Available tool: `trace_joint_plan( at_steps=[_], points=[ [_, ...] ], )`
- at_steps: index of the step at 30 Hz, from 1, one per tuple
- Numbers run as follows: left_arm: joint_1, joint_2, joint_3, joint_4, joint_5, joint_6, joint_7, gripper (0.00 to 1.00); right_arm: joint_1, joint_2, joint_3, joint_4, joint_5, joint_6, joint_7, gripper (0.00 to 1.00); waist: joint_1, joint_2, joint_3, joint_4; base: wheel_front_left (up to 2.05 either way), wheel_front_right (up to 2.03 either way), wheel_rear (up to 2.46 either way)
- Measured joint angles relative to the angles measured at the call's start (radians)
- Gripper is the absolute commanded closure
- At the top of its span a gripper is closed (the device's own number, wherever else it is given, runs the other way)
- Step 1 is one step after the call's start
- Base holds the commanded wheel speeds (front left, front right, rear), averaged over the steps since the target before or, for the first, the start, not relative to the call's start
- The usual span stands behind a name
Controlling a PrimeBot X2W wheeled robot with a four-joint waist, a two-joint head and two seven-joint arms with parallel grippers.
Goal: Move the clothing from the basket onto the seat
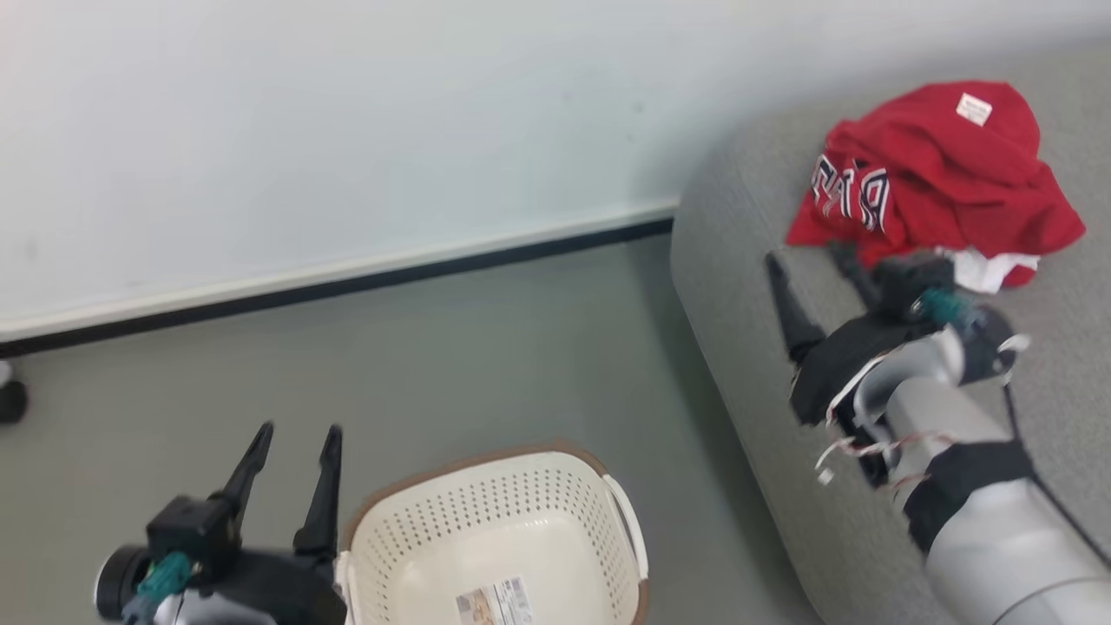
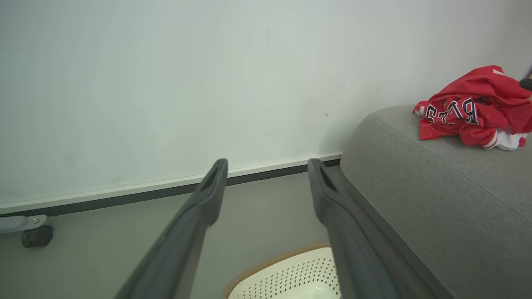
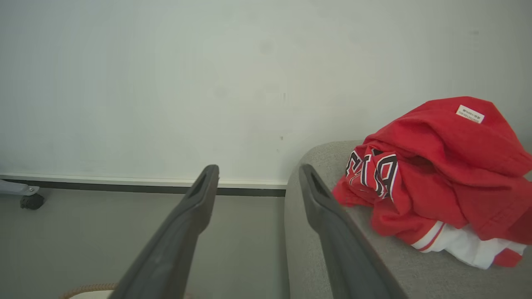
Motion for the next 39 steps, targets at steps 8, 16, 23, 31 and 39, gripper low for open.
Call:
trace_joint_plan(
  at_steps=[8,16,23,31,39],
  points=[
    [0.103,0.011,0.063,-0.028,-0.018,0.031,-0.008,0.0,0.133,0.03,0.007,-0.098,-0.006,-0.01,0.0,0.0,0.0001,0.0001,-0.077,0.062,0.0,0.0,0.0],
    [0.195,0.025,0.139,-0.058,-0.034,0.051,-0.016,0.0,0.247,0.034,-0.003,-0.224,-0.01,-0.054,0.0,0.0,0.0001,0.0001,-0.121,0.095,0.0,0.0,0.0],
    [0.28,0.03,0.178,-0.093,-0.023,0.065,-0.017,0.0,0.377,0.028,-0.016,-0.344,-0.027,-0.113,0.0,0.0,0.0002,0.0003,-0.136,0.099,0.0,0.0,0.0],
    [0.372,0.009,0.193,-0.157,0.018,0.069,-0.017,0.0,0.541,0.01,-0.024,-0.51,-0.062,-0.174,0.0,0.0,0.0002,0.0003,-0.149,0.098,0.0,0.0,0.0],
    [0.421,-0.005,0.224,-0.211,0.039,0.074,-0.017,0.0,0.697,-0.004,-0.059,-0.677,-0.078,-0.204,0.0,0.0,0.0002,0.0002,-0.156,0.095,0.0,0.0,0.0]
  ],
)
